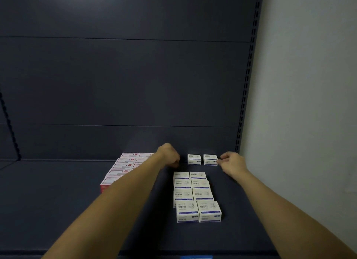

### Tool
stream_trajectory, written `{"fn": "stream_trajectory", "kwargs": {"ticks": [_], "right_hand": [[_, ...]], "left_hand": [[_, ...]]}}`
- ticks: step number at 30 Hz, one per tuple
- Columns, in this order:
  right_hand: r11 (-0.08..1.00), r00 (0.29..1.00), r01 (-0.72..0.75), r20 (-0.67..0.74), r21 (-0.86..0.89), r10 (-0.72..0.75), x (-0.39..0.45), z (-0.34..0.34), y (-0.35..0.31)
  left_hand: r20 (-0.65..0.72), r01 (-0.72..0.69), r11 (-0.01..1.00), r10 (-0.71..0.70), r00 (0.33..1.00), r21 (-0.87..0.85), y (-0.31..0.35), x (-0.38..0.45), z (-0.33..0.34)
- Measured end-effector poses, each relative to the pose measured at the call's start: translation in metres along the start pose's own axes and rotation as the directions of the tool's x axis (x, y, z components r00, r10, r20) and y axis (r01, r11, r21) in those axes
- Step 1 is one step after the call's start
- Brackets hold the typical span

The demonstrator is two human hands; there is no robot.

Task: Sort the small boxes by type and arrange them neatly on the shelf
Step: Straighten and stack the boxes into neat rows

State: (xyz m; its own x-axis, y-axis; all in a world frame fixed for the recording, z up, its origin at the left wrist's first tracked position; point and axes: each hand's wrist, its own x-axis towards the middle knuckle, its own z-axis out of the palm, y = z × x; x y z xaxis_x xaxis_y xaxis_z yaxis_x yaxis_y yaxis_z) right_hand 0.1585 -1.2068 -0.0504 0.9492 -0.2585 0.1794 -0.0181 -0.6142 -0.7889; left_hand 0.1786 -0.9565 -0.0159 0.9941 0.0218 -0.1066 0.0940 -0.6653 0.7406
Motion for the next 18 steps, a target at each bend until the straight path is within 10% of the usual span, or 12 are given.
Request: {"fn": "stream_trajectory", "kwargs": {"ticks": [18], "right_hand": [[0.982, 0.995, -0.078, 0.076, 0.171, 0.066, 0.01, 0.029, -0.017]], "left_hand": [[-0.047, -0.051, 0.993, 0.046, 0.998, -0.109, -0.008, 0.033, 0.02]]}}
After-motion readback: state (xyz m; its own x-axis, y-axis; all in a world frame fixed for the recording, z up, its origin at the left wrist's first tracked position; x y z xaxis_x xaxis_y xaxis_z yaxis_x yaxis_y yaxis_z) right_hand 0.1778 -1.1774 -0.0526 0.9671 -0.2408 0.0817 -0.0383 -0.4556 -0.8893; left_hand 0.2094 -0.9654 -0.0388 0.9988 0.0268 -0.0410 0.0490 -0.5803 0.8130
